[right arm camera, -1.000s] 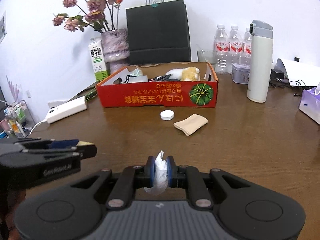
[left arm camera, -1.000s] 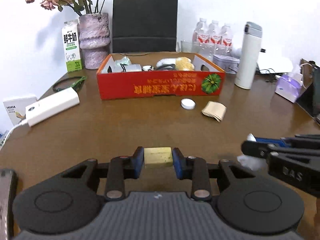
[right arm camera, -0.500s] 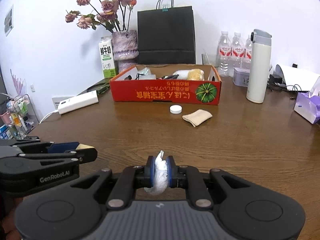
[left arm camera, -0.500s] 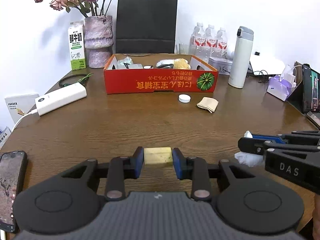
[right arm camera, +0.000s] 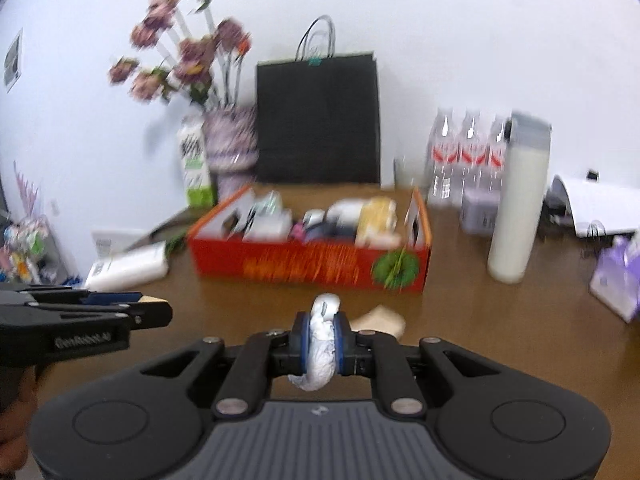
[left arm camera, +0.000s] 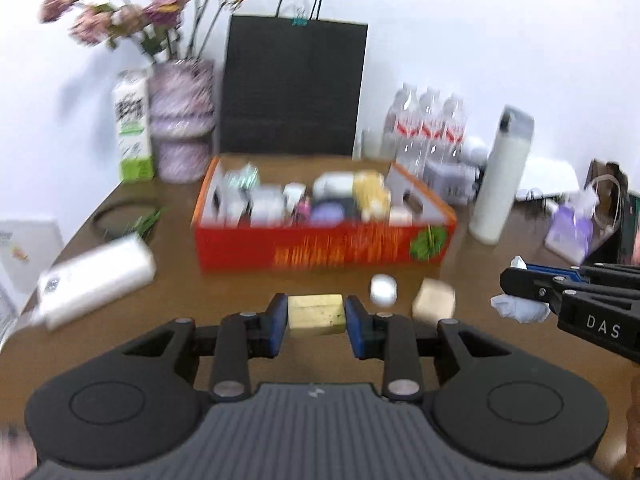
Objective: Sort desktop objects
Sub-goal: 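Carry the tissue and yellow block into the cardboard box, open both tools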
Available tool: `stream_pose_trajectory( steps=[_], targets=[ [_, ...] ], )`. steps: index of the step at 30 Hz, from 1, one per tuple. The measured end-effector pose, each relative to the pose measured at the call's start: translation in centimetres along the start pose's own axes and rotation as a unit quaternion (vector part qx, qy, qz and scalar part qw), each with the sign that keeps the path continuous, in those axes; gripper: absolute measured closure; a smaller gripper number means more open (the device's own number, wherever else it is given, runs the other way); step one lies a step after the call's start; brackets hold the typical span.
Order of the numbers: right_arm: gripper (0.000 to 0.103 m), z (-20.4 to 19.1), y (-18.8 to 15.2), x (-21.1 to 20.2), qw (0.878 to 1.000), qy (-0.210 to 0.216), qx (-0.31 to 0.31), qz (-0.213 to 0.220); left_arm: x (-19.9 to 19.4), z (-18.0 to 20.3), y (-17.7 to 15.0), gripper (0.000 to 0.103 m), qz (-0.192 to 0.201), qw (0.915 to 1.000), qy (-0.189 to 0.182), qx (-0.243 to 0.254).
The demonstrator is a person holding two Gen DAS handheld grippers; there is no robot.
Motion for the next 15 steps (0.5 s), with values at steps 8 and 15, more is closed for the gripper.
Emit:
stream_pose_trajectory(
  steps=[8,15],
  targets=[
    [0.092,1.8,10.9,13.3,0.998,0.008,0.043,-0.038,13.3,-5.7,11.4,0.071,-0.041,0.9982,-0.016,-0.039],
    [0.086,3.1,12.7,27.4,0.992,-0.017,0.078,-0.097,22.8,-10.8,12.8,0.069,-0.056,0.995,-0.004,-0.083]
  ],
)
Point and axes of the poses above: each gripper's, at about its wrist camera, not at the fingertips, and x roughly the way its jaws point, z to its right, y to its top, the point moved 5 cm from there along x, roughly the way its jaws point, and after that the axes turned 15 degrees about -y, right-handed, at the moved point
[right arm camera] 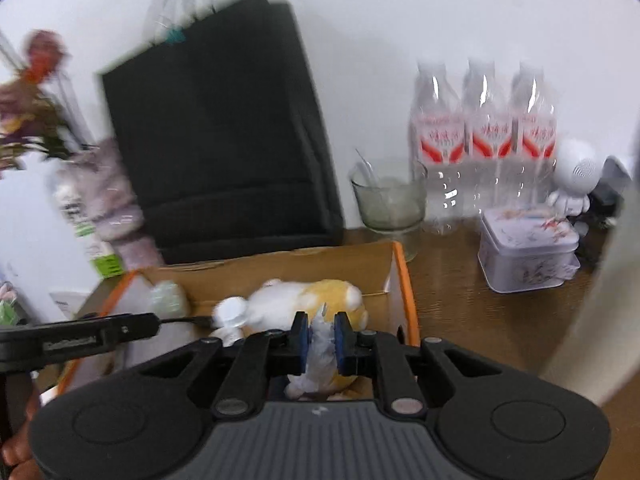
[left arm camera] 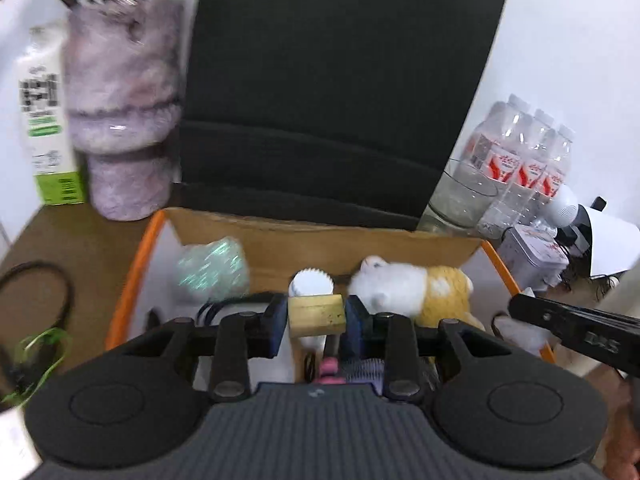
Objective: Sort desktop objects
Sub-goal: 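Carry the tissue and yellow block into the cardboard box, open both tools, then withdraw both open tools toward the beige cloth and white cap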
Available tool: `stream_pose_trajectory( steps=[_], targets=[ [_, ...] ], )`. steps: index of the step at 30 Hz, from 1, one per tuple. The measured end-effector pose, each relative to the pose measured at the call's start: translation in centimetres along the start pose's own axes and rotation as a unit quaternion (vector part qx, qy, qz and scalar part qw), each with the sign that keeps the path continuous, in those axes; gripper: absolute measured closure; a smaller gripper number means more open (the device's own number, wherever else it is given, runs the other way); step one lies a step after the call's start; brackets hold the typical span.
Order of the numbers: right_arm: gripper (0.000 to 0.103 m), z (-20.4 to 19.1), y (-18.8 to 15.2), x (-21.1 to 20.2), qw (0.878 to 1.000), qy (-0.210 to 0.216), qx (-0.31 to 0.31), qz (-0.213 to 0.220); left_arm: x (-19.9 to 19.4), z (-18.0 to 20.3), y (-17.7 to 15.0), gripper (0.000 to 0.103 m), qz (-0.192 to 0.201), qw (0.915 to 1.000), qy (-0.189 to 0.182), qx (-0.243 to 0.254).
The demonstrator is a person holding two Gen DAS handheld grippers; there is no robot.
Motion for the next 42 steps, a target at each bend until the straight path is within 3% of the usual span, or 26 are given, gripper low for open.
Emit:
stream_pose_trajectory(
  steps=[2,3,4,12,15,17,22,32,39,42],
  targets=[
    [0.076,0.3,0.6,2.4,1.0,-0.025,0.014,-0.006,1.2,-0.4,0.5,0.061,-0.01,0.9999,0.008,0.006],
    [0.059,0.4,0.9,3.3,0.999,-0.025,0.02,-0.017,1.2,-0.5,0.6,0.06,-0.011,0.9998,0.017,0.009],
    [0.052,0.5,1.0,3.7,0.999,-0.023,0.028,-0.024,1.2,-0.5,0.7,0.056,-0.012,0.9996,0.021,0.013],
    [0.051,0.0,1.2,-0.4,1.0,-0.012,0.01,0.01,-2.9,0.2,0.0,0.034,-0.009,0.9989,0.042,0.021],
    [0.045,-0.6,0.1,-3.4,0.999,-0.037,-0.024,0.02,-5.0,1.1,-1.2,0.027,-0.02,0.9983,0.049,0.024],
    [0.038,-1.1,-1.1,-5.1,0.996,-0.06,-0.052,0.031,-6.7,1.8,-2.5,0.015,-0.019,0.998,0.056,0.023],
    [0.022,-1.5,-5.9,-9.6,0.991,-0.087,-0.093,0.051,-11.4,3.3,-8.1,0.008,-0.003,0.9992,0.039,0.011],
    [0.02,-0.6,-18.5,-16.0,0.995,-0.047,-0.082,0.026,-17.9,5.7,-21.8,0.004,0.006,0.9987,0.05,0.007],
    [0.019,0.8,-25.6,-20.2,0.997,0.002,-0.075,0.01,-21.7,7.8,-28.4,0.002,0.025,0.9967,0.074,0.024],
    [0.019,1.7,-27.2,-21.5,0.996,-0.008,-0.081,0.018,-23.0,8.5,-30.5,0.002,0.025,0.9953,0.08,0.05]
  ],
)
Point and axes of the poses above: each gripper's, at about its wrist camera, not at the fingertips, and x roughly the way its jaws point, z to its right, y to its top, the point moved 5 cm from there along x, roughly the way its jaws point, and after that the axes turned 15 degrees about -y, right-handed, at the moved point
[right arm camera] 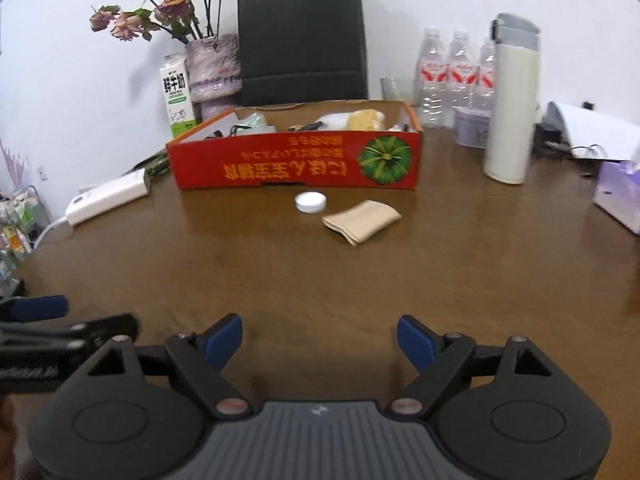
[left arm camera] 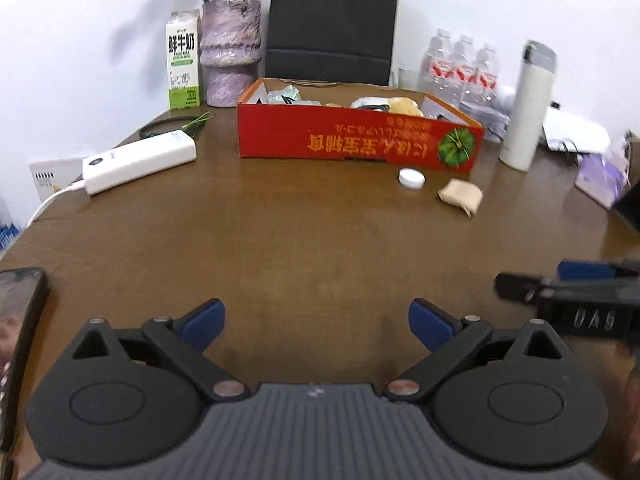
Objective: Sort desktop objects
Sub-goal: 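Withdraw both open tools toward the beige cloth and white cap, then grasp the beige cloth with the right tool while the left tool grasps the white cap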
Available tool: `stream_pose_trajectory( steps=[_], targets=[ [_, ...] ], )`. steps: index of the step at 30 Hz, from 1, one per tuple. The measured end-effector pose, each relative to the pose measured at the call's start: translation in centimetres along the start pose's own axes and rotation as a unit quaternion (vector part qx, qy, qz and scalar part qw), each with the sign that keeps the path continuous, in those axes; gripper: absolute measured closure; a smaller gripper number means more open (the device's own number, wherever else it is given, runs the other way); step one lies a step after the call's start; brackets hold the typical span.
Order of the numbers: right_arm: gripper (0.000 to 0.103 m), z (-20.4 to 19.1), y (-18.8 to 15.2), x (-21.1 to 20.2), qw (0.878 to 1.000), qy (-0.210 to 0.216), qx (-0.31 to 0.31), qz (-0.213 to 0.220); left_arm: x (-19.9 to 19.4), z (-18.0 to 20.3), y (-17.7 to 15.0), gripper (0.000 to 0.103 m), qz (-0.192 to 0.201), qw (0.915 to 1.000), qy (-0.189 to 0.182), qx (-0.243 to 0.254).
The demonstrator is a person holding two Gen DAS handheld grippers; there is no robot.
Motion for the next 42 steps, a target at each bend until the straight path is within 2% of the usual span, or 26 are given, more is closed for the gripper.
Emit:
stream_pose_trajectory(
  steps=[3,7,11,14,17,21,23,27,29,31,33,36,40,42],
  targets=[
    [0.019,1.2,-1.4,-1.2,1.0,-0.019,0.004,0.001,-1.0,0.2,-1.4,0.002,-0.005,0.9999,0.005,0.016],
    [0.019,2.2,-2.8,-2.7,1.0,-0.011,0.017,0.003,-2.2,0.4,-2.0,0.002,-0.005,0.9999,-0.003,0.009],
    [0.019,2.3,-3.1,-3.5,1.0,-0.005,0.011,0.008,-2.3,0.9,-1.5,0.002,0.002,0.9998,-0.008,0.02],
    [0.019,1.8,-2.1,-2.8,1.0,-0.001,0.007,0.013,-0.7,0.9,-0.3,0.002,0.006,0.9996,-0.009,0.028],
    [0.019,1.5,0.0,-0.5,1.0,-0.012,0.001,0.017,1.6,0.7,1.8,0.005,0.015,0.999,-0.004,0.042],
    [0.02,1.2,4.1,4.0,0.999,-0.03,-0.003,0.032,5.2,0.3,4.9,0.006,0.015,0.9987,-0.023,0.043],
    [0.022,1.1,5.7,6.5,0.999,-0.02,0.0,0.025,7.2,0.3,6.1,0.01,0.007,0.9982,-0.034,0.049],
    [0.028,0.8,7.9,11.0,1.0,-0.011,0.007,-0.003,10.8,0.5,7.7,0.01,-0.007,0.9957,-0.058,0.072],
    [0.057,0.5,8.3,12.5,1.0,-0.01,-0.005,-0.013,12.5,0.7,8.3,0.01,-0.011,0.9945,-0.072,0.075],
    [0.081,0.4,8.4,13.0,1.0,-0.006,-0.017,-0.004,14.1,1.0,9.0,0.01,-0.016,0.9941,-0.078,0.074],
    [0.088,0.8,8.3,12.9,1.0,-0.012,-0.018,0.005,15.4,1.6,9.6,0.01,-0.019,0.9931,-0.088,0.075],
    [0.092,2.2,8.1,13.1,0.998,-0.052,-0.013,0.018,17.4,2.7,10.5,0.024,-0.028,0.9908,-0.103,0.083],
    [0.093,4.7,8.2,13.0,0.998,-0.05,0.041,0.012,19.7,3.5,11.3,0.044,-0.037,0.9911,-0.102,0.078],
    [0.093,5.4,8.3,12.8,0.996,-0.071,0.042,0.026,20.1,3.7,11.5,0.062,-0.036,0.9905,-0.1,0.087]
  ],
)
Point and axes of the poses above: each gripper's, at about its wrist camera, not at the fingertips, and x roughly the way its jaws point, z to its right, y to its top, the point moved 5 cm from there along x, roughly the way its jaws point, and after that the axes turned 15 degrees about -y, right-handed, at the moved point
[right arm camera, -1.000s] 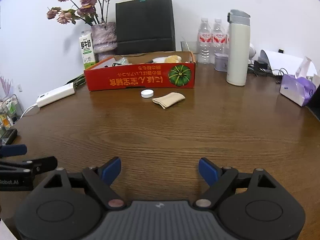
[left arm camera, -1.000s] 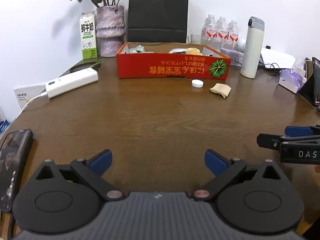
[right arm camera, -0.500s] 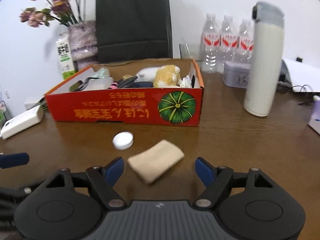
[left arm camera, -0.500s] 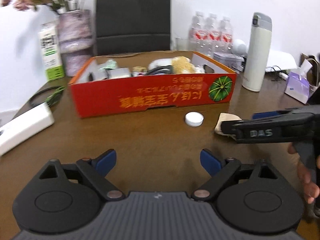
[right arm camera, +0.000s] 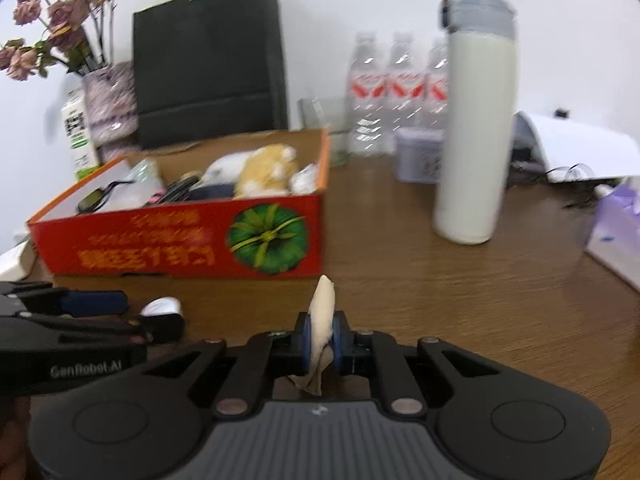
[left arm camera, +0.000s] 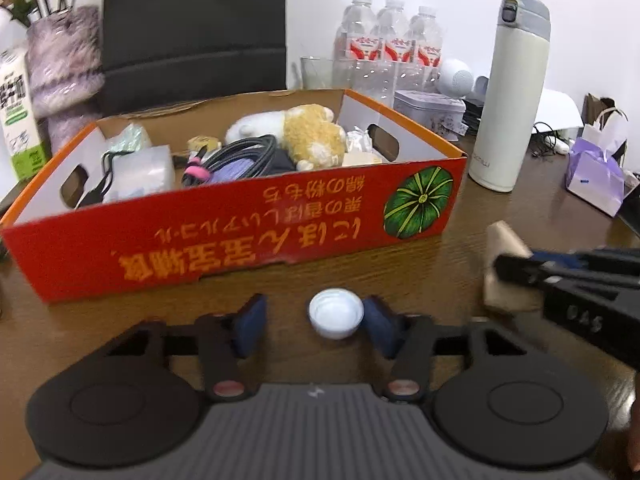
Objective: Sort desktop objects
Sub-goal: 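Grasp the beige cloth with the right tool while the left tool grasps the white cap, then carry the cloth and white cap into the cardboard box, open both tools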
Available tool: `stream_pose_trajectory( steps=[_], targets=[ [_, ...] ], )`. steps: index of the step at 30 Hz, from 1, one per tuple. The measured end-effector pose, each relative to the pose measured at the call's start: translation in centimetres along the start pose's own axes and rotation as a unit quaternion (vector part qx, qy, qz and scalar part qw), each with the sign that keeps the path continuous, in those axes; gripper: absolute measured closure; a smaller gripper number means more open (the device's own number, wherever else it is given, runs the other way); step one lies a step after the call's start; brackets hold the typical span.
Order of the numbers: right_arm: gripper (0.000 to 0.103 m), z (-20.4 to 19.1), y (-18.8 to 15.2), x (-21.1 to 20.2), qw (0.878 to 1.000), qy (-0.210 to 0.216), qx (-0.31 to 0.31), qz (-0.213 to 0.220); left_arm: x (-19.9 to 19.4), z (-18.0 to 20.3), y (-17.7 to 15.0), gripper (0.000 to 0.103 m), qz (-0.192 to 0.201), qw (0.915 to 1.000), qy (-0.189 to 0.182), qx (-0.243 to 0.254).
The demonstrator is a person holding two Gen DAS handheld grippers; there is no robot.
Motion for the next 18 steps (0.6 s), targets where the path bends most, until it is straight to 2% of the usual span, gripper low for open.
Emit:
stream_pose_trajectory(
  steps=[1,2,5,8,13,18],
  targets=[
    [0.093,0.4,0.1,0.0,1.0,-0.013,-0.002,0.008,0.1,0.0,0.1,0.073,-0.002,1.0,0.001,0.003],
    [0.093,0.7,0.2,0.0,1.0,-0.024,-0.004,0.012,0.0,0.1,0.2,0.074,-0.005,1.0,-0.002,0.003],
    [0.093,1.4,0.5,0.1,0.999,-0.031,0.004,0.011,-1.0,0.4,-0.1,0.074,-0.004,1.0,-0.004,0.004],
    [0.093,1.1,0.6,-0.4,1.0,-0.02,-0.004,0.02,-2.9,0.3,-0.5,0.074,0.006,0.9998,0.017,-0.005],
    [0.093,-0.4,0.8,-1.9,0.999,0.008,-0.027,0.042,-8.0,-0.6,-1.9,0.074,0.025,0.9973,0.036,-0.059],
    [0.093,-2.3,0.4,-3.8,0.998,0.034,-0.037,0.047,-12.8,-0.3,-3.9,0.074,0.038,0.9955,0.049,-0.072]
  ],
)
Point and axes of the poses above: each gripper's, at about its wrist camera, not at the fingertips, and x roughly the way its jaws point, z to its right, y to its top, the point moved 5 cm from there along x, roughly the way its jaws point, and after that the axes turned 15 degrees about -y, right-handed, at the moved point
